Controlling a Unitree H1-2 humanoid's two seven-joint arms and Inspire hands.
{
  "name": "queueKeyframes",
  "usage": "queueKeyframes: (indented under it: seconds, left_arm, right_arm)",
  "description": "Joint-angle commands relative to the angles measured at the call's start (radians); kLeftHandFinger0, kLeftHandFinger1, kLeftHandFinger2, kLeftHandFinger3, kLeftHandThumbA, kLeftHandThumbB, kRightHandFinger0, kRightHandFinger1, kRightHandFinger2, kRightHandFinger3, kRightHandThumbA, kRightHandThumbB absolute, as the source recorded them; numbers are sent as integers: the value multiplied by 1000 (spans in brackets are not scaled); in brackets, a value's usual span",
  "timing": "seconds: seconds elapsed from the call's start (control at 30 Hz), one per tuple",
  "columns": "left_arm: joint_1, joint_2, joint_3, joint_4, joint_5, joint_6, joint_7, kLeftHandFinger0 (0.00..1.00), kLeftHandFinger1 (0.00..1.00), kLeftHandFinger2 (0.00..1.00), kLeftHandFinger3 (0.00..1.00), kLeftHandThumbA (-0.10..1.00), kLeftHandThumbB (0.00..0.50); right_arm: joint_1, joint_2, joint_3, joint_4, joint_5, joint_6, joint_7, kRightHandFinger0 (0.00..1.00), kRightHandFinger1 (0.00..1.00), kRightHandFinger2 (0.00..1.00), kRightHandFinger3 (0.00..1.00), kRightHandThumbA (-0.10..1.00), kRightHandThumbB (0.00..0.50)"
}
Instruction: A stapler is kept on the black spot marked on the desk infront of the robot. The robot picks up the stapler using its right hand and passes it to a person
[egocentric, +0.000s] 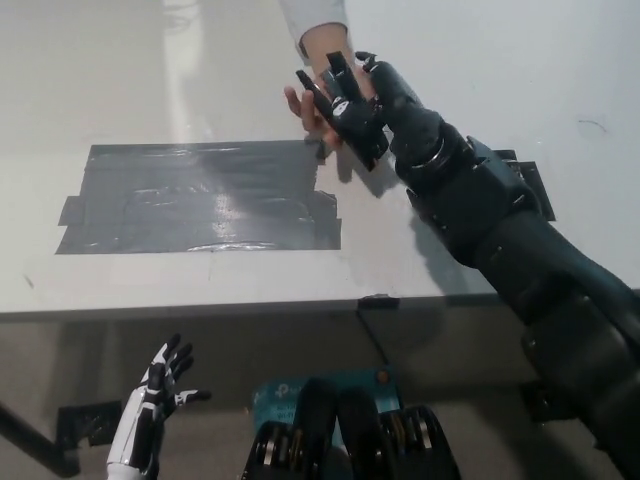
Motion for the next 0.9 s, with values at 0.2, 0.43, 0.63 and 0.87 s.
queueKeyframes:
  seconds: [0.2,0.43,0.63,0.87]
  left_arm:
    - [-26,18,-6,-29,-2,-40,-22,633,963,1000,1000,1000,484]
    - [-24,18,-8,-25,4,-54,-19,617,951,1000,1000,1000,488]
    - [-18,15,-6,-33,-7,-35,-21,615,947,1000,1000,1000,493]
    - [-38,13,-13,-7,9,-56,-19,799,1000,1000,1000,1000,488]
  right_arm:
    - [-148,-75,50,-85,-231,-176,113,1000,1000,1000,1000,893,499]
    - [-111,-219,-66,-479,-270,-94,138,1000,1000,1000,1000,990,497]
    - [11,-407,-179,-1059,-236,12,258,1000,1000,1000,1000,1000,495]
    - [299,-604,-349,-1725,-43,168,323,1000,1000,1000,1000,1000,465]
